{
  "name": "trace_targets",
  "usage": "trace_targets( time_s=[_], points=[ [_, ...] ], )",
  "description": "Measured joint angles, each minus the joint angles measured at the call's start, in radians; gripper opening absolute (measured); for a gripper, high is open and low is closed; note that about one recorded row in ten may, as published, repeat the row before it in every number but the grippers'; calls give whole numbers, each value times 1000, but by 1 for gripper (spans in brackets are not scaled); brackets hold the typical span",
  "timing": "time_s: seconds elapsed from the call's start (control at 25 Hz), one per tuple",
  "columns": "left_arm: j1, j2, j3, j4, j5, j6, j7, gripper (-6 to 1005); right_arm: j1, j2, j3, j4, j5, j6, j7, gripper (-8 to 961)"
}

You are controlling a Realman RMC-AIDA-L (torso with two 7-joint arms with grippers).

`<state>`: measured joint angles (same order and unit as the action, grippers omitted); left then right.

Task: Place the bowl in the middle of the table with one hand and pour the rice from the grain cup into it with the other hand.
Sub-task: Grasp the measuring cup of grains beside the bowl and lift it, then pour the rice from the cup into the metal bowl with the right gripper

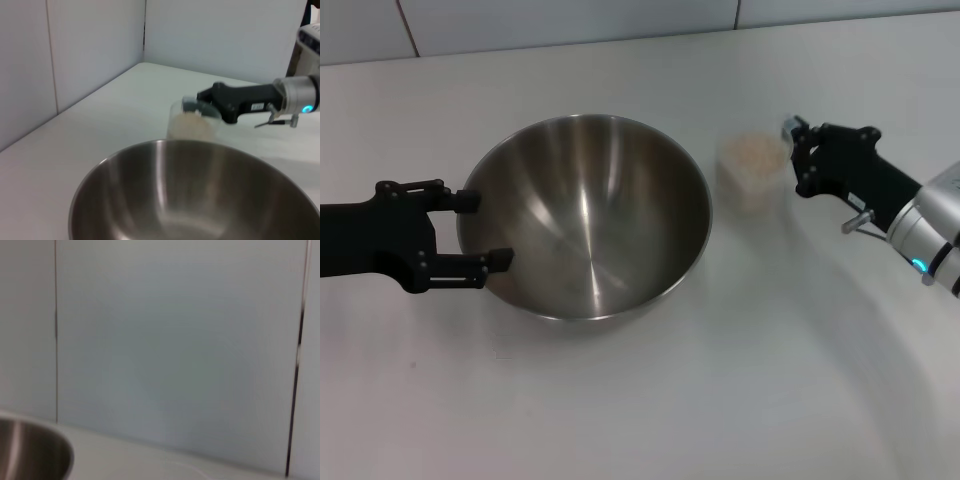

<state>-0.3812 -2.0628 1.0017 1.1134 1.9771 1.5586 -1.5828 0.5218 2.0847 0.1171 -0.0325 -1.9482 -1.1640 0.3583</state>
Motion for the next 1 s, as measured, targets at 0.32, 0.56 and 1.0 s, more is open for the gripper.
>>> trace_targets(
  time_s=[0.32, 0.56, 1.0],
  points=[
    [0, 0, 6, 12, 30, 2, 1, 824, -17, -1, 104, 32, 0, -264, -177, 5],
    [-3, -2, 11, 38, 48, 2, -10, 824, 26, -1, 95, 164, -9, -337, -646, 15],
    [-14, -2, 11, 49, 47, 1, -18, 824, 31, 5, 82, 432, -60, -194, -1862, 32]
  ],
)
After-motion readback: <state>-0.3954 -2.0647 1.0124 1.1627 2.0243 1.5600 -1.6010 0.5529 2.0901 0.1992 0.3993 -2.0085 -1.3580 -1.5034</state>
